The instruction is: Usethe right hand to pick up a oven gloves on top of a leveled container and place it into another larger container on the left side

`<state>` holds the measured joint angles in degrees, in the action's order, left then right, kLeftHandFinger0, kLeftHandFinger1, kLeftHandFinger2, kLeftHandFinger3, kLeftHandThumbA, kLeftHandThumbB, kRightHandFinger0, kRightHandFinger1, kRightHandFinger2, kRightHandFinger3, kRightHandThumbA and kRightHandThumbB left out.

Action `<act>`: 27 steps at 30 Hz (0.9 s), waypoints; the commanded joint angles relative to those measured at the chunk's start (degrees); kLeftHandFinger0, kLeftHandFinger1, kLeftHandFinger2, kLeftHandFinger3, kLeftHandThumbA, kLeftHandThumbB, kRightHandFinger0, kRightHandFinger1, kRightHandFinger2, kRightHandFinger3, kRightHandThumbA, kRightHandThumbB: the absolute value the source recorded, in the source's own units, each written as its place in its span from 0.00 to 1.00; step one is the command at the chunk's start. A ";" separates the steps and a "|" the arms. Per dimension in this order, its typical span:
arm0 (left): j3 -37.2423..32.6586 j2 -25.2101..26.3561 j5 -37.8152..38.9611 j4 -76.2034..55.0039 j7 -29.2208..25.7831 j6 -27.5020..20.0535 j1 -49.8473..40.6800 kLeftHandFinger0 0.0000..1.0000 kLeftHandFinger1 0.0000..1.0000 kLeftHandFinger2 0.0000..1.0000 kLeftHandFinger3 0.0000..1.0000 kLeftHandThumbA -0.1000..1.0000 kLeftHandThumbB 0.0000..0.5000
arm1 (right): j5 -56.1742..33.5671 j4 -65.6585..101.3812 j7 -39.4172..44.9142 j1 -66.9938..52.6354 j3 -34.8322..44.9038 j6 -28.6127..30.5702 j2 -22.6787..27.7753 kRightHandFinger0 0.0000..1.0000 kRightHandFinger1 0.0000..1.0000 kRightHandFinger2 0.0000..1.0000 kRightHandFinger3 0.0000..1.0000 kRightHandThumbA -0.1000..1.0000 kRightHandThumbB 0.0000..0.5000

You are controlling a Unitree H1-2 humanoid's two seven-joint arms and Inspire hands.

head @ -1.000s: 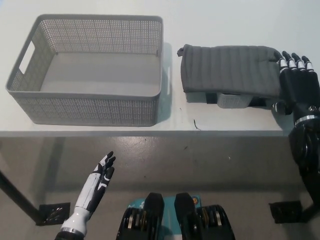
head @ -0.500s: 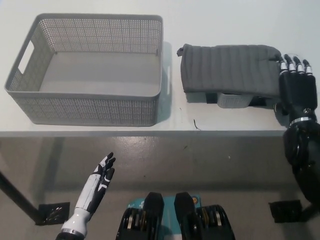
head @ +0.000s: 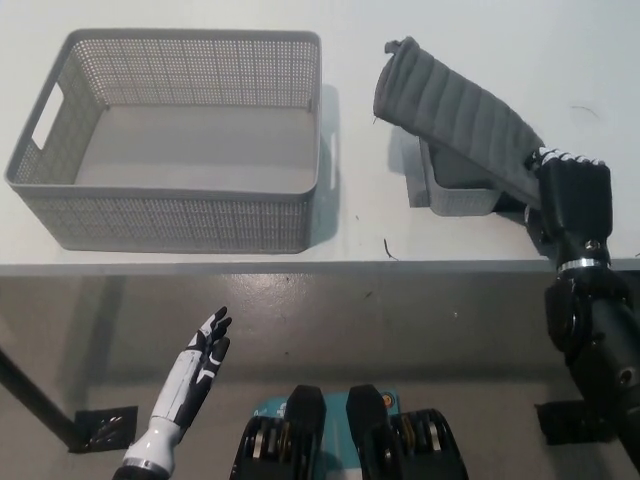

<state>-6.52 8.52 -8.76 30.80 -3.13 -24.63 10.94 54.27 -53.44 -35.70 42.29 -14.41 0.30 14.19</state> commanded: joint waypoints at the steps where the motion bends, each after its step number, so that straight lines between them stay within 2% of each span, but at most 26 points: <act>1: -0.19 1.30 0.20 -0.91 -0.34 -2.30 2.17 1.00 1.00 1.00 1.00 1.00 1.00 | -4.47 -3.75 -26.23 10.14 0.33 21.97 -2.20 0.00 0.13 0.55 0.69 0.00 0.18; 12: -0.25 1.31 -0.44 -0.70 -1.02 -2.30 3.02 1.00 1.00 1.00 1.00 1.00 1.00 | -7.38 -6.10 -25.38 11.47 1.26 24.09 -1.40 0.00 0.13 0.57 0.59 0.00 0.20; 13: -0.21 1.33 -0.41 -0.61 -1.02 -2.30 3.23 1.00 1.00 1.00 1.00 1.00 1.00 | -7.98 -5.84 -24.91 11.78 1.60 24.30 -1.29 0.00 0.13 0.58 0.60 0.00 0.21; 16: -0.27 1.42 -0.50 -0.38 -1.26 -2.30 3.54 1.00 1.00 1.00 1.00 1.00 1.00 | -8.83 -5.07 -24.10 12.32 1.95 24.30 -0.80 0.00 0.14 0.59 0.62 0.00 0.16; 19: 0.07 1.40 -0.41 -0.17 -1.29 -2.30 3.89 1.00 1.00 1.00 1.00 1.00 1.00 | -7.93 -3.58 -25.92 13.18 1.66 24.05 -0.08 0.00 0.14 0.61 0.64 0.00 0.22; 21: -0.05 1.55 -0.51 -0.40 -1.11 -2.30 3.55 1.00 1.00 1.00 1.00 1.00 1.00 | -5.96 -3.78 -28.49 13.82 0.38 23.52 0.95 0.00 0.11 0.62 0.66 0.00 0.25; 22: -0.11 1.60 -0.53 -0.50 -1.10 -2.30 3.53 1.00 1.00 1.00 1.00 1.00 1.00 | -6.06 -3.65 -28.43 14.26 0.30 24.31 1.63 0.00 0.17 0.65 0.76 0.00 0.21; 27: -0.45 1.91 -1.02 -0.60 -1.55 -2.30 3.25 1.00 1.00 1.00 1.00 1.00 1.00 | -6.97 -0.32 -25.90 15.48 0.95 24.91 4.16 0.00 0.20 0.64 0.75 0.00 0.26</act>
<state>-6.55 8.95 -8.83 31.32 -3.17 -24.67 13.24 49.04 -57.81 -57.50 52.81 -14.00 20.83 15.17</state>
